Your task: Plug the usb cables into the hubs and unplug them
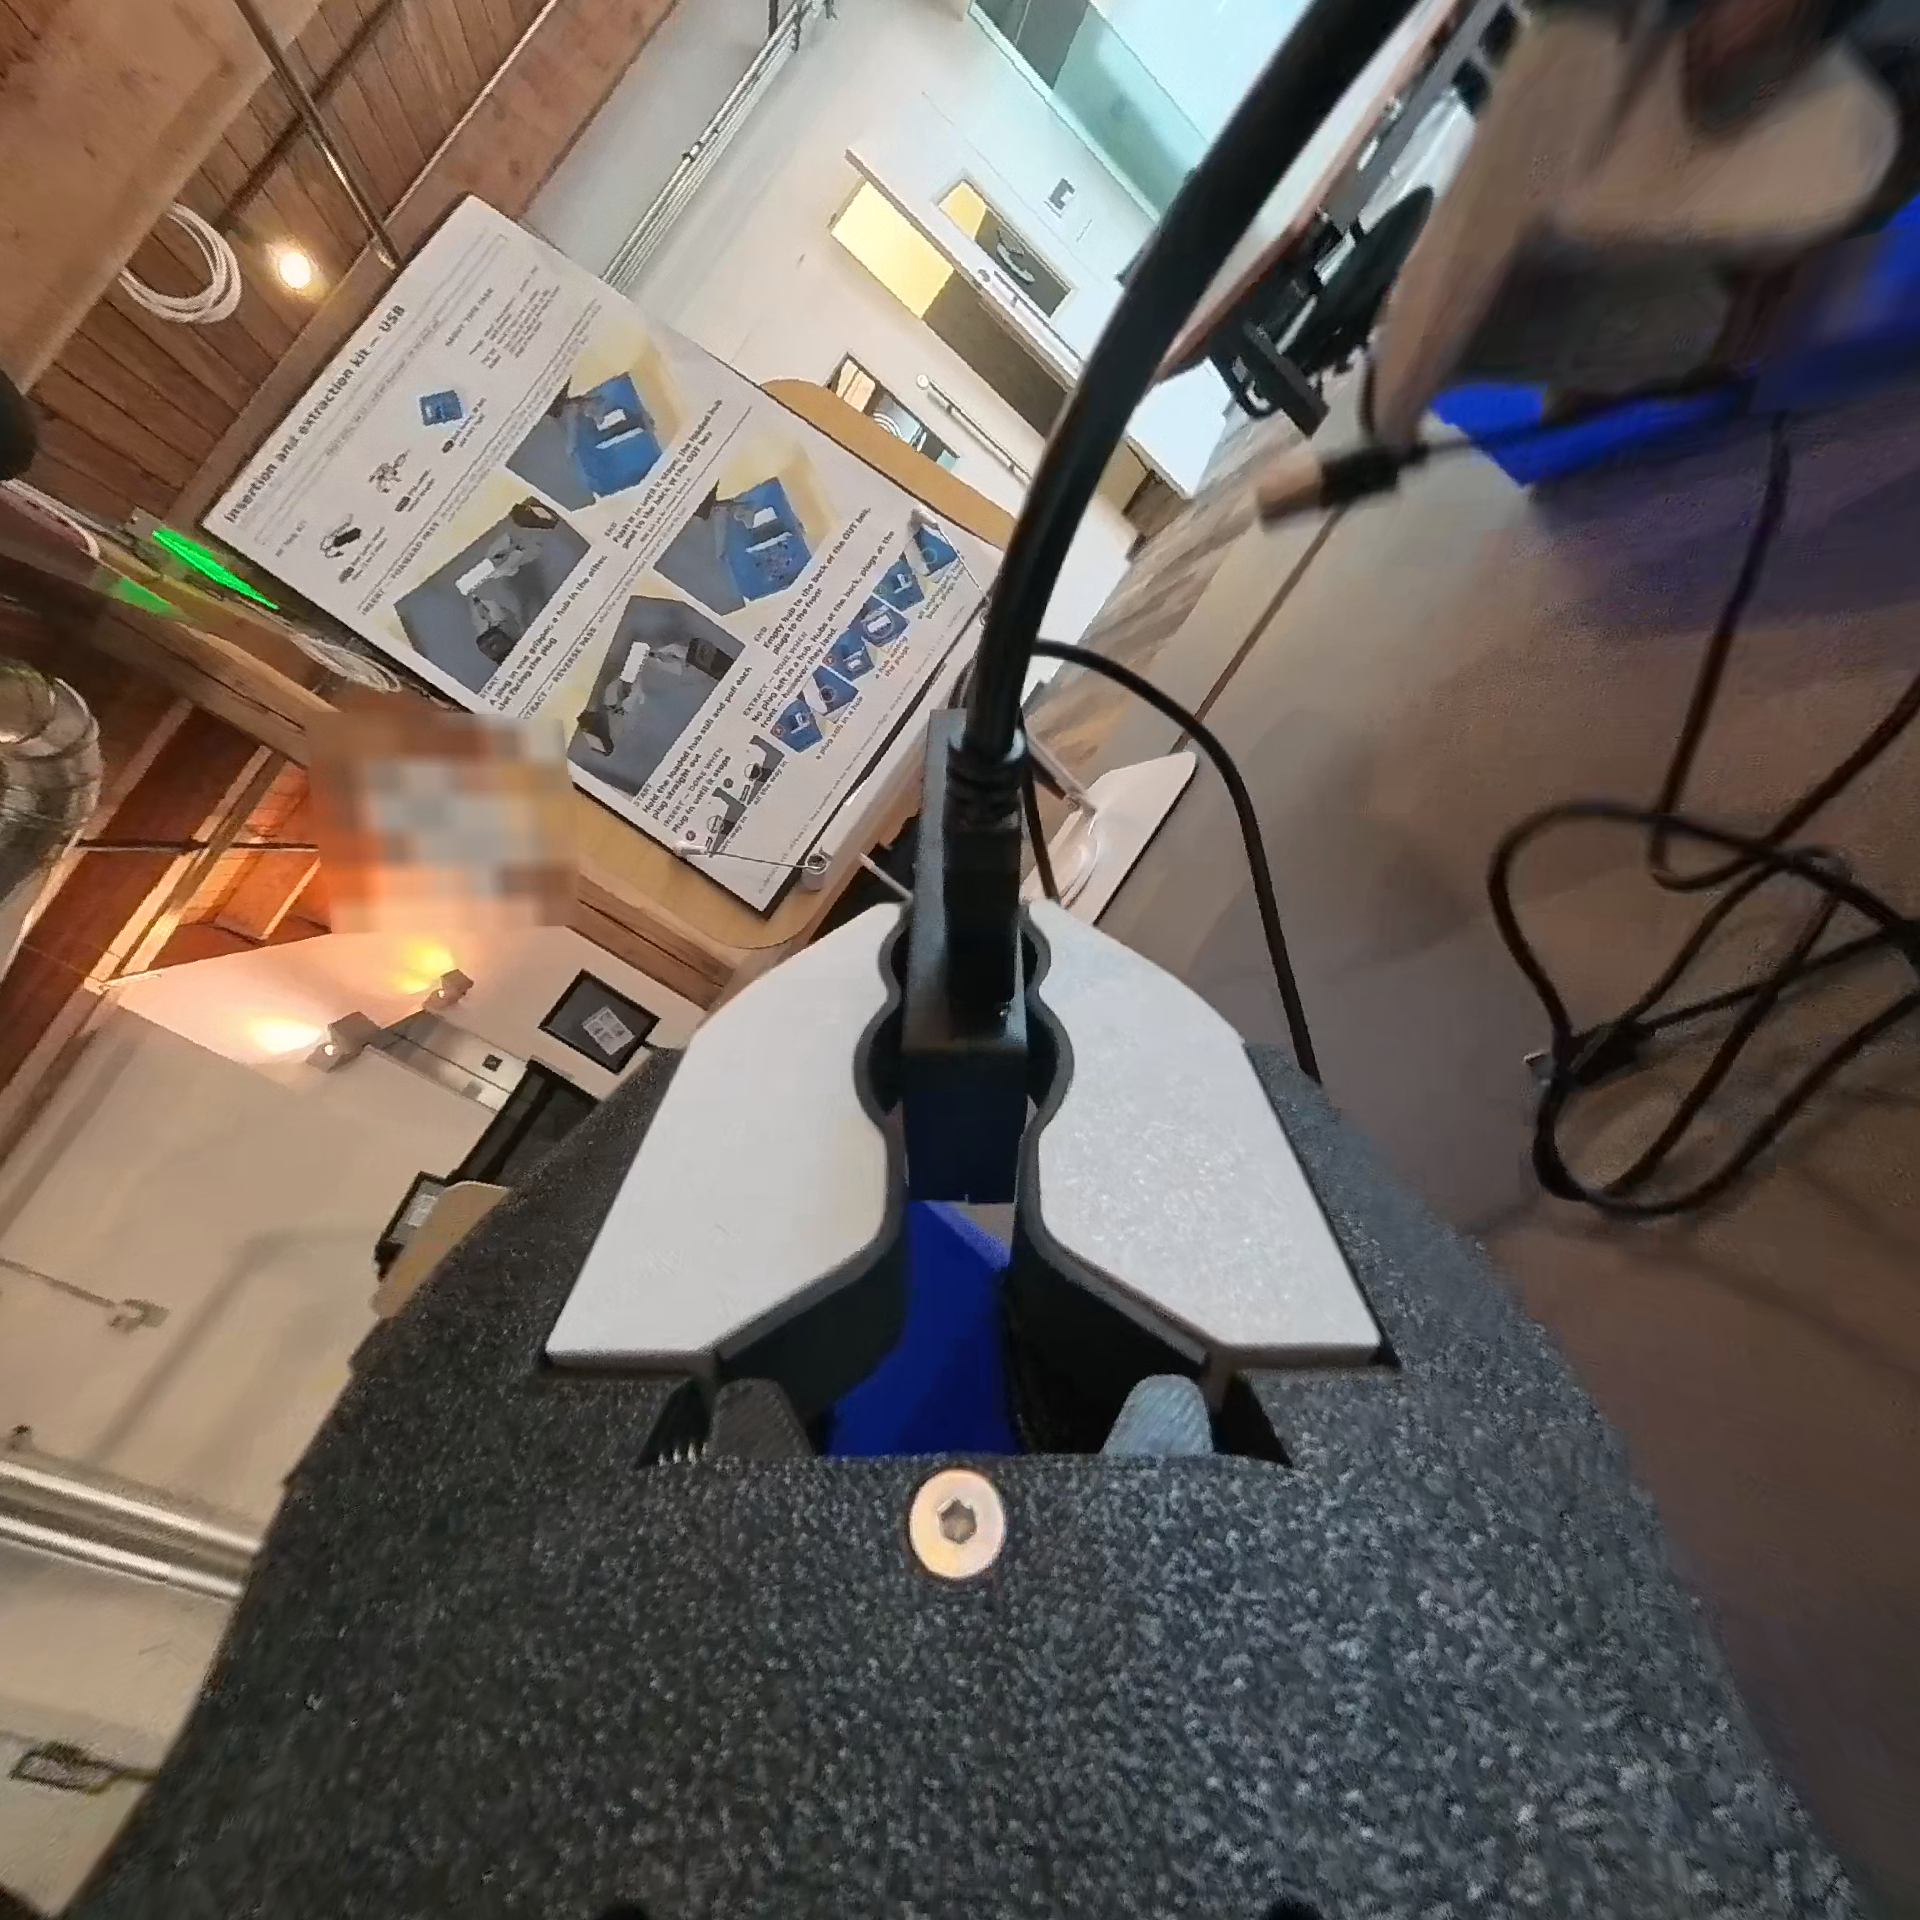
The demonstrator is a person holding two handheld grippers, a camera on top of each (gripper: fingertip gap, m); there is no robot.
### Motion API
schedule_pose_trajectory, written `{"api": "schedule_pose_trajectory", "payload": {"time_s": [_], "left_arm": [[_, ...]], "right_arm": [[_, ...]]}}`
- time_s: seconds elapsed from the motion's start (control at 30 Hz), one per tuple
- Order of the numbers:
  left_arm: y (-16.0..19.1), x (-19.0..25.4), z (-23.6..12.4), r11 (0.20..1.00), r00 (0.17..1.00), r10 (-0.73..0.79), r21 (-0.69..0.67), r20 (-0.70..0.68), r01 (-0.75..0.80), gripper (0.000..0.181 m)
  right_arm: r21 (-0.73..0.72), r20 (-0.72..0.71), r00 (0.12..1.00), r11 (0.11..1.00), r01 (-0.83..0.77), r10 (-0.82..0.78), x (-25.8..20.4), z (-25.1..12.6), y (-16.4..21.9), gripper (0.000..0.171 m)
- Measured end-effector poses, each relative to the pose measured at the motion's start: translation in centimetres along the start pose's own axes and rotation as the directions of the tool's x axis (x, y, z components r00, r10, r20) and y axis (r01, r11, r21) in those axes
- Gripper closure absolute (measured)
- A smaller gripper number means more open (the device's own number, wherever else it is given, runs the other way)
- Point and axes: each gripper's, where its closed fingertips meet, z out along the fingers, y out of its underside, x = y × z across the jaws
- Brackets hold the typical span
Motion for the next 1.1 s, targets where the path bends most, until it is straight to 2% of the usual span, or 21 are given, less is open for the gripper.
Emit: {"api": "schedule_pose_trajectory", "payload": {"time_s": [0.1, 0.23, 0.37, 0.5, 0.67, 0.77, 0.87, 0.97, 1.03, 1.1], "left_arm": [[-0.5, -0.1, 0.1, 0.997, 0.997, -0.074, 0.037, 0.003, 0.074, 0.164], [-2.7, 0.4, -0.3, 0.962, 0.976, -0.206, 0.168, -0.074, 0.216, 0.164], [-4.7, 0.1, -0.9, 0.89, 0.929, -0.34, 0.269, -0.148, 0.368, 0.164], [-5.4, -0.3, -1.2, 0.841, 0.896, -0.403, 0.31, -0.188, 0.443, 0.164], [-4.3, 0.0, -0.8, 0.89, 0.924, -0.348, 0.254, -0.161, 0.379, 0.164], [-2.9, 0.9, -0.2, 0.934, 0.941, -0.294, 0.161, -0.167, 0.32, 0.164], [-0.7, 2.7, 1.1, 0.982, 0.97, -0.186, -0.024, -0.154, 0.185, 0.164], [0.4, 4.7, 2.5, 0.983, 0.992, -0.018, -0.185, -0.122, -0.005, 0.164], [-0.2, 6.0, 3.2, 0.966, 0.989, 0.109, -0.224, -0.1, -0.129, 0.164], [-1.3, 7.8, 3.9, 0.965, 0.984, 0.141, -0.209, -0.11, -0.161, 0.164]], "right_arm": [[0.11, 0.213, 0.975, 0.99, -0.084, 0.059, -4.8, -0.9, -2.6, 0.159], [0.053, 0.404, 0.905, 0.984, -0.168, 0.133, -9.0, 0.8, -1.3, 0.159], [-0.001, 0.478, 0.853, 0.972, -0.236, 0.207, -9.6, 2.8, 0.4, 0.159], [-0.011, 0.501, 0.837, 0.969, -0.247, 0.219, -9.6, 3.9, 1.0, 0.159], [-0.01, 0.468, 0.861, 0.975, -0.221, 0.2, -8.9, 4.0, 1.2, 0.159], [0.002, 0.44, 0.875, 0.975, -0.223, 0.199, -8.1, 3.4, 1.3, 0.159], [0.017, 0.394, 0.898, 0.975, -0.22, 0.196, -6.9, 2.4, 1.8, 0.159], [0.053, 0.348, 0.913, 0.968, -0.245, 0.212, -5.3, 0.7, 2.3, 0.159], [0.085, 0.319, 0.919, 0.959, -0.271, 0.231, -4.2, -0.9, 2.7, 0.159], [0.112, 0.289, 0.924, 0.95, -0.293, 0.251, -3.3, -2.6, 3.2, 0.159]]}}
